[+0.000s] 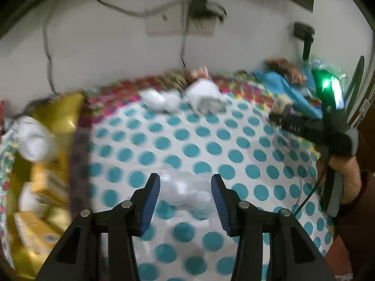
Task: Organize objects
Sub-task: 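Grasp the second clear plastic bag with the left gripper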
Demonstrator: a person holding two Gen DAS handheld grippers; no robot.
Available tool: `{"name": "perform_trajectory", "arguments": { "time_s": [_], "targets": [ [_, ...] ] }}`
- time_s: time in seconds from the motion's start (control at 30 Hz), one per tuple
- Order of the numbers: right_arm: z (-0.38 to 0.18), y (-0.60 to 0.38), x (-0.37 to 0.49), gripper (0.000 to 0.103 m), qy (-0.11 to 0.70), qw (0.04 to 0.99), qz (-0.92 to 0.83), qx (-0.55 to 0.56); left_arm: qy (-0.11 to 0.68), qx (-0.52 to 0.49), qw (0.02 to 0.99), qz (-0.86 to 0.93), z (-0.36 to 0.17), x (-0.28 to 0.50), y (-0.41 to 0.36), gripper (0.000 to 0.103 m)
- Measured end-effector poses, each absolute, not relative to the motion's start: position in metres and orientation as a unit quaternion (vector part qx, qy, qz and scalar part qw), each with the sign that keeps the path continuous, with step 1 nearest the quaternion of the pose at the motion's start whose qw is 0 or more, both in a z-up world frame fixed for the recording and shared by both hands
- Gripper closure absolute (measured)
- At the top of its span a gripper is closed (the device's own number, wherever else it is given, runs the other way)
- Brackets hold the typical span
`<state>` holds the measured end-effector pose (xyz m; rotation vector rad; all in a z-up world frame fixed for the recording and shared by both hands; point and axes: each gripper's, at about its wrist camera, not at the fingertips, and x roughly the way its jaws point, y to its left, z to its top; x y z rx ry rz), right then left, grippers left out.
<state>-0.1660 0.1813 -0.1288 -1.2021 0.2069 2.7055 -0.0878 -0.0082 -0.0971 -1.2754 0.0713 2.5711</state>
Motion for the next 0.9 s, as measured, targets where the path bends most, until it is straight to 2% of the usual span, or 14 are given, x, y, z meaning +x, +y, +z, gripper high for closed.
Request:
{"name": "perform_trajectory", "arguments": {
  "time_s": [0.2,0.23,0.33,0.43,0.7,0.9],
  "targets": [
    [-0.129,0.181,-0.167,0.074,0.071,0.087,0.908,-0.404,0.028,-0.445,0.111,0.888,-0.107,-0.099,-0.005,0.058],
    [-0.130,0.179,-0.169,0.074,0.071,0.087,0.907,-0.405,0.024,-0.443,0.111,0.889,-0.107,-0.100,-0.007,0.066],
    [-0.130,0.178,-0.169,0.074,0.072,0.087,0.908,-0.404,0.025,-0.440,0.109,0.891,-0.106,-0.100,-0.008,0.071],
    [-0.129,0.183,-0.167,0.074,0.073,0.088,0.908,-0.403,0.016,-0.435,0.113,0.893,-0.103,-0.097,-0.009,0.081],
    [-0.129,0.179,-0.168,0.074,0.073,0.092,0.908,-0.402,0.010,-0.423,0.107,0.900,-0.088,-0.084,-0.017,0.083],
    [-0.128,0.191,-0.162,0.074,0.073,0.093,0.907,-0.404,0.014,-0.386,0.086,0.919,-0.054,-0.065,-0.038,0.083]
  ]
}}
